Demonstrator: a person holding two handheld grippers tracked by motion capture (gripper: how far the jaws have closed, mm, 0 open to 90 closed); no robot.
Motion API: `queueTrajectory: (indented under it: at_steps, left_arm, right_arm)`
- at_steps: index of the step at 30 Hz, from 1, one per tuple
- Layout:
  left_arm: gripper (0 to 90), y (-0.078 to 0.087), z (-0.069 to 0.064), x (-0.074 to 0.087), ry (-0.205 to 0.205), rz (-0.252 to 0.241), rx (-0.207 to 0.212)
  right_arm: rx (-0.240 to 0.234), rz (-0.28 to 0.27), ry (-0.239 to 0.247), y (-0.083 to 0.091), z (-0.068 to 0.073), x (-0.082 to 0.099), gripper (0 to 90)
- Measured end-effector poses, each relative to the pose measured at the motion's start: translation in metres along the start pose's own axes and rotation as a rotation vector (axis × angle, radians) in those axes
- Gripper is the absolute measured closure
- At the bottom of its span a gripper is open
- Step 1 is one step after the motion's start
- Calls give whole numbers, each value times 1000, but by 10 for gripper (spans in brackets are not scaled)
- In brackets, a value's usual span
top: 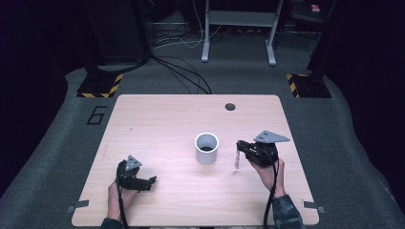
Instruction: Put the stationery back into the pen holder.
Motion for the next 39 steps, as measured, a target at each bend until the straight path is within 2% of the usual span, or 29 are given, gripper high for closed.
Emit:
queueTrajectory:
  at_steps: [10, 27, 39]
  left_arm:
    - [1, 0, 0, 0, 0, 0, 0]
    - [1, 0, 0, 0, 0, 0, 1]
    - [3, 0, 0, 0, -1, 0, 2]
  right_arm:
    - [-20, -43, 22, 1, 8, -22, 807]
    - [-31, -79, 56, 5, 19, -52, 807]
    - [-38, -104, 97, 9, 29, -74, 806]
Point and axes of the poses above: each handheld gripper's, and its own axes: y roughly backward along the jaws, x roughly out of its underside, z roughly to its left, the point moved 1 cm from there along -y, roughly forward along the jaws, and after that the axes turned 13 degrees about -y, right-handed, at the moved point
